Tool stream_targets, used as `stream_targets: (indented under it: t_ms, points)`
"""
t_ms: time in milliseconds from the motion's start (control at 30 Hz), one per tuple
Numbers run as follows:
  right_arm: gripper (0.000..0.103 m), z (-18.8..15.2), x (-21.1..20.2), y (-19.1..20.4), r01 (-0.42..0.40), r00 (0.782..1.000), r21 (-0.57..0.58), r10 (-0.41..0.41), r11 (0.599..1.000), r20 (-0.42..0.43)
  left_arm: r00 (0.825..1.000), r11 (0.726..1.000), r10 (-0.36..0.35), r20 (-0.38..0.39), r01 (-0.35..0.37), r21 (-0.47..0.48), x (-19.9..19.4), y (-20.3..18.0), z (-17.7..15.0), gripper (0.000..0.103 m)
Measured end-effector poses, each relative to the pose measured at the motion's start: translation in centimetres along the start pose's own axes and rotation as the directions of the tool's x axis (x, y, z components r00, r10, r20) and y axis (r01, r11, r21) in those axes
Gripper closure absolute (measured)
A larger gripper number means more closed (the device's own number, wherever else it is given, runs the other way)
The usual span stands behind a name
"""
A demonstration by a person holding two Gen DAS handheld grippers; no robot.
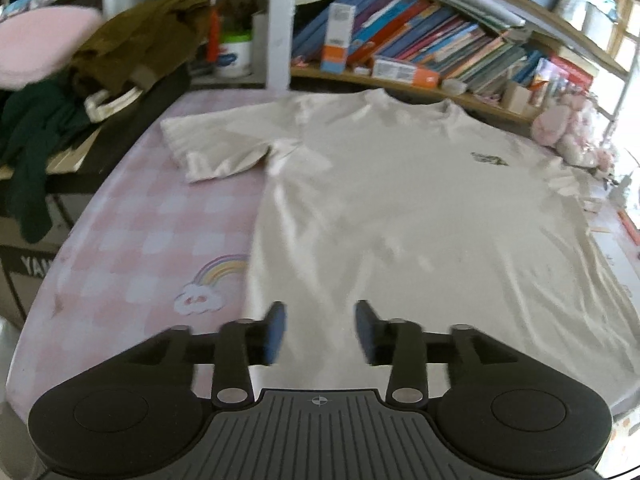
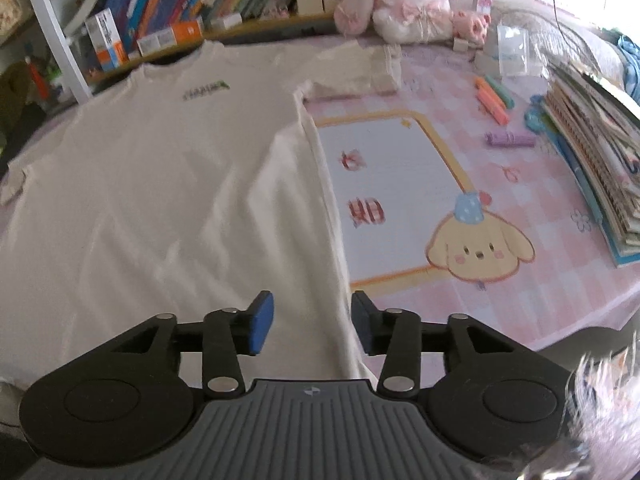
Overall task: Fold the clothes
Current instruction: 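Open both grippers, release the folded side and move over the other sleeve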
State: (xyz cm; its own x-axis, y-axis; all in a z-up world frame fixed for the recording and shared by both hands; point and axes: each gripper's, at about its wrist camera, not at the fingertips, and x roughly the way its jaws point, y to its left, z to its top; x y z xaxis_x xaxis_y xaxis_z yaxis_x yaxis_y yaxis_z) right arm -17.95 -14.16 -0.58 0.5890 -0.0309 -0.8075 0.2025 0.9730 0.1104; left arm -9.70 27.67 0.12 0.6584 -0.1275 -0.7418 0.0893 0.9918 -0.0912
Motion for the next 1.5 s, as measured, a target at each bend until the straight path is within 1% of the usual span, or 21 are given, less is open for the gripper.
stream_targets:
  t_ms: [33,67,100,133,167,233,300,400,600,833,1000,1167,1367,1500]
  points:
    - [0.045,0.2,-0.1,0.3,0.004,1.0,0.004,-0.004,1.0,0.011,1.0,1.0,-0.005,0.004,0.005,0.006,0.0,-0.4,0.1,0.044]
    - [0.036,0.4,-0.3,0.5,0.008,1.0,0.008,-0.008,1.0,0.023,1.0,1.0,-0.01,0.008,0.01,0.012,0.0,-0.9,0.2,0.038]
    - [0.034,0.6,-0.4,0.8,0.013,0.999,0.012,-0.013,1.0,0.034,1.0,1.0,-0.012,0.013,0.011,0.014,0.1,-1.2,0.2,0.029]
    - [0.03,0.8,-0.4,1.1,0.023,0.999,0.015,-0.023,1.0,0.043,1.0,1.0,-0.014,0.019,0.014,0.016,0.2,-1.5,0.1,0.024]
    - [0.026,1.0,-0.4,1.3,0.031,0.998,0.016,-0.032,0.999,0.047,1.0,1.0,-0.018,0.016,0.018,0.016,0.4,-1.8,0.1,0.022]
    - [0.022,1.2,-0.3,1.7,0.049,0.997,0.016,-0.05,0.999,0.055,1.0,1.0,-0.027,0.01,0.027,0.015,0.8,-2.3,0.1,0.02]
    - [0.021,1.3,-0.1,2.0,0.067,0.996,0.016,-0.067,0.998,0.054,0.999,0.999,-0.036,0.005,0.036,0.015,1.1,-2.8,0.1,0.018]
    - [0.021,1.5,0.3,2.6,0.091,0.995,0.016,-0.092,0.996,0.048,0.999,0.999,-0.051,-0.008,0.051,0.016,1.5,-3.5,0.0,0.016]
    - [0.018,1.3,0.8,3.3,0.101,0.994,-0.012,-0.1,0.995,0.035,0.998,0.997,-0.059,-0.03,0.061,0.052,2.2,-5.0,-0.2,0.016]
    - [0.016,1.6,1.5,2.7,0.102,0.995,-0.01,-0.102,0.995,0.019,0.995,0.995,-0.082,-0.053,0.085,0.056,2.7,-6.2,0.1,0.016]
    - [0.016,2.9,2.4,1.6,0.085,0.996,-0.02,-0.085,0.996,0.019,0.997,0.998,-0.053,-0.055,0.055,0.039,3.0,-7.2,0.3,0.016]
    - [0.016,5.1,3.6,0.0,0.051,0.998,-0.05,-0.049,0.997,0.025,0.999,1.0,-0.013,-0.047,0.014,0.013,3.5,-8.8,1.1,0.016]
    - [0.016,8.0,5.4,-2.7,0.016,0.999,-0.089,-0.014,0.996,0.029,0.998,0.999,0.033,-0.056,-0.033,0.003,4.6,-11.9,1.7,0.016]
    - [0.016,9.8,6.9,-4.8,-0.009,1.0,-0.1,0.01,0.995,0.013,0.996,0.998,0.063,-0.064,-0.063,0.011,5.5,-14.4,2.2,0.016]
